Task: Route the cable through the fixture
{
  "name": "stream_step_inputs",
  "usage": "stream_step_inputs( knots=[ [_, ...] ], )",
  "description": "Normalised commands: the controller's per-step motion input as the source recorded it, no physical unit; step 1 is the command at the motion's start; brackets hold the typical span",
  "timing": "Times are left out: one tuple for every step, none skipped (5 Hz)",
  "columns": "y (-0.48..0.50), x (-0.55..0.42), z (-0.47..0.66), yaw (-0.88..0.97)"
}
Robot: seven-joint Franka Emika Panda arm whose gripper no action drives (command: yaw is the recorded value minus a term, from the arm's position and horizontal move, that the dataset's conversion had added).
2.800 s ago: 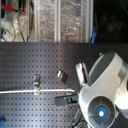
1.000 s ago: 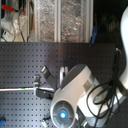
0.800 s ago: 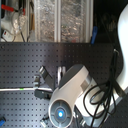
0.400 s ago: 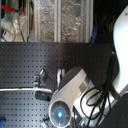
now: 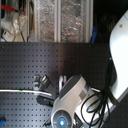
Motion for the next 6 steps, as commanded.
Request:
stream_step_inputs(
  knots=[
    [-0.309,-0.077,-0.03,-0.11],
    [-0.169,-0.024,-0.63,0.00],
    [-0.009,-0.105,-0.23,0.00],
    [-0.043,0.002,0.03,0.00],
    [-0.403,0.020,-0.14,-0.31],
    [-0.149,0.038,0.00,-0.09]
  ],
)
